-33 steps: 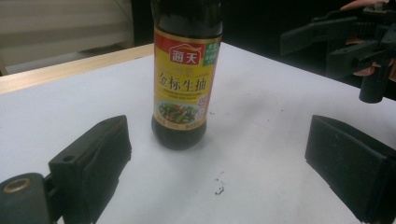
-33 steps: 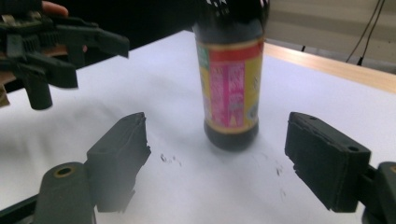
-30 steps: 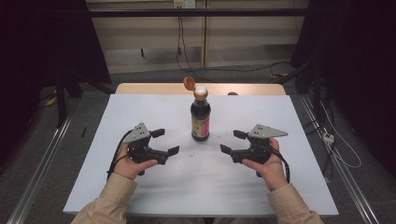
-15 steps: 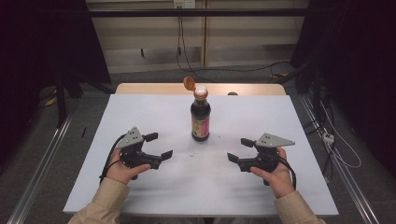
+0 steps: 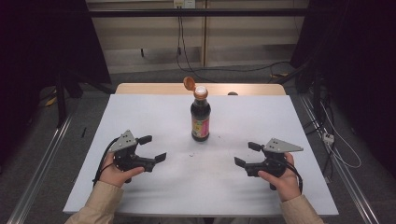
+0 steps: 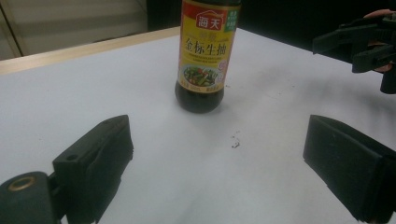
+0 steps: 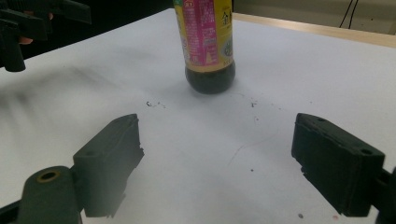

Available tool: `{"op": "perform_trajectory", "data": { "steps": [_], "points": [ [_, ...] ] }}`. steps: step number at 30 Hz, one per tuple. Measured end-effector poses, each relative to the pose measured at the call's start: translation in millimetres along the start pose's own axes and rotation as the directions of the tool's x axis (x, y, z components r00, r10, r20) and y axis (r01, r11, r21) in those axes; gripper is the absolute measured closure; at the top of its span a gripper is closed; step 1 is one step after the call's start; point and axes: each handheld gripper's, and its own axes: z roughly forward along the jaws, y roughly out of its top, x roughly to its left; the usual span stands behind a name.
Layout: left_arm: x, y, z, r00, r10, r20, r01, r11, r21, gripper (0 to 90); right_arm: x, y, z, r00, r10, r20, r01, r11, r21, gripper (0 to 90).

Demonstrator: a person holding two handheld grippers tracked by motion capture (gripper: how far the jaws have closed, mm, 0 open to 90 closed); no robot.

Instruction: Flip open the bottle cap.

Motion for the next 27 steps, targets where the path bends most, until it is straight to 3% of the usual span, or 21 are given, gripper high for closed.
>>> {"op": "perform_trajectory", "data": {
  "steps": [27],
  "points": [
    [6.2,-13.4,-24.4,0.9994,0.001,-0.034,-0.001,1.0000,0.008,8.2,-6.0,-22.6,-21.6,0.9997,-0.009,0.024,0.008,1.000,0.014,15.4]
  ]
}}
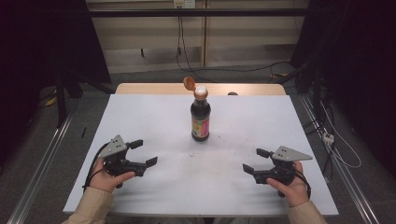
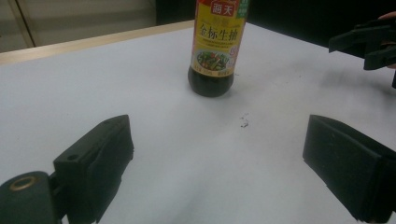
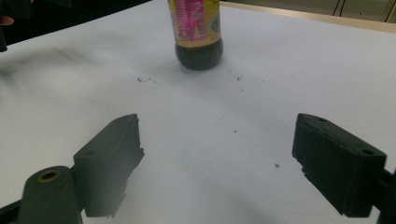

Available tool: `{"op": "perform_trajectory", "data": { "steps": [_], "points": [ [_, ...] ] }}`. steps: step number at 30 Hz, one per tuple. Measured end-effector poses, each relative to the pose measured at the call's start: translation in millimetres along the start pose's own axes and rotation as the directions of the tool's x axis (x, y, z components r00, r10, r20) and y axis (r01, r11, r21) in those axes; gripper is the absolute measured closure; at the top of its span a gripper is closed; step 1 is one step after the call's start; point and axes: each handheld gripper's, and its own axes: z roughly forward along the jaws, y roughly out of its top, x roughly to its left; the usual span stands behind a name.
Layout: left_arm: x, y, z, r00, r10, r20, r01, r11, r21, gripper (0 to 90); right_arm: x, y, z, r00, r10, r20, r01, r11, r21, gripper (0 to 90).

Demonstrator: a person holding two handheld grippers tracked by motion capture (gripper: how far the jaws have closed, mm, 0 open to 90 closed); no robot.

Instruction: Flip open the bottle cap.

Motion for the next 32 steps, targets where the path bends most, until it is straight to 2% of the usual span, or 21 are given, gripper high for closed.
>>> {"op": "perform_trajectory", "data": {
  "steps": [15,16,18,21,24,25,26,31,32],
  "points": [
    [0.8,-8.7,-10.1,0.9998,-0.010,-0.016,0.010,0.9998,0.016,7.5,0.6,-4.5,-6.4,0.9998,-0.015,0.015,0.015,1.000,-0.014,15.3],
    [1.9,-8.7,-10.9,0.9998,0.010,-0.018,-0.010,0.9998,0.020,7.5,0.2,-4.6,-6.9,0.9997,-0.015,0.018,0.015,1.000,-0.018,15.3],
    [0.4,-9.9,-10.8,0.9998,-0.008,-0.018,0.008,0.9998,0.019,7.5,-0.3,-4.7,-7.6,0.9997,-0.010,0.022,0.011,1.000,-0.020,15.3],
    [0.6,-11.1,-10.5,0.9998,0.005,-0.018,-0.004,0.9997,0.026,7.5,-1.2,-5.9,-7.5,0.9996,-0.011,0.024,0.012,1.000,-0.015,15.3],
    [1.0,-12.0,-10.3,0.9998,-0.008,-0.019,0.008,0.9997,0.024,7.5,-2.0,-7.1,-6.5,0.9994,-0.019,0.027,0.019,1.000,-0.003,15.3],
    [2.5,-12.0,-10.8,0.9997,0.009,-0.023,-0.008,0.9995,0.031,7.5,-2.2,-7.2,-6.4,0.9993,-0.024,0.028,0.024,1.000,-0.002,15.0],
    [2.3,-12.9,-10.2,0.9997,-0.010,-0.023,0.011,0.9996,0.026,7.5,-2.4,-7.3,-6.4,0.9994,-0.023,0.025,0.023,1.000,-0.001,14.4],
    [3.3,-14.1,-8.0,0.9995,-0.012,-0.029,0.013,0.9995,0.031,7.4,-3.4,-7.4,-6.7,0.9994,-0.021,0.027,0.021,1.000,0.004,13.3],
    [3.3,-14.1,-7.6,0.9995,-0.002,-0.031,0.003,0.9992,0.039,7.5,-3.4,-7.3,-6.8,0.9994,-0.020,0.028,0.020,1.000,0.003,13.0]
  ]
}}
